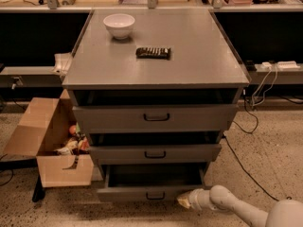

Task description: Close bottom drawer

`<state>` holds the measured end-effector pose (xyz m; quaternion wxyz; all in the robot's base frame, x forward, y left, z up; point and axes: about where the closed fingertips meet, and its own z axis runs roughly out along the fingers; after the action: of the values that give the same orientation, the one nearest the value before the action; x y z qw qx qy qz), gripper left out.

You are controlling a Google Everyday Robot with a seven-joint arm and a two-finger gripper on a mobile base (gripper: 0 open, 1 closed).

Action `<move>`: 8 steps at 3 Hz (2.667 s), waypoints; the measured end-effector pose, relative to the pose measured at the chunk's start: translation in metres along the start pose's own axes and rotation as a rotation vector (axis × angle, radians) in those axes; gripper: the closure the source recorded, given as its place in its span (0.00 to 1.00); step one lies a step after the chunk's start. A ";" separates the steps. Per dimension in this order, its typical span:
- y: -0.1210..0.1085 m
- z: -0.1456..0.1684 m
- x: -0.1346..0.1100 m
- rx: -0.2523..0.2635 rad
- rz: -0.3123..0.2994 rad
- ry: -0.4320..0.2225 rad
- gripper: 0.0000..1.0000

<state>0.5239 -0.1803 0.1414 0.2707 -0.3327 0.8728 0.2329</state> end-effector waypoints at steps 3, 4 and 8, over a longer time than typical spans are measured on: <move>-0.016 0.007 -0.018 -0.005 0.017 -0.057 1.00; -0.022 0.006 -0.022 0.000 0.019 -0.067 1.00; -0.060 0.002 -0.048 0.034 0.026 -0.115 1.00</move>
Offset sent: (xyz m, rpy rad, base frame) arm 0.0952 -0.0338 0.0164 0.0681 -0.1004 -0.1007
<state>0.5970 -0.1975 0.1562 0.3229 -0.3030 0.8638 0.2404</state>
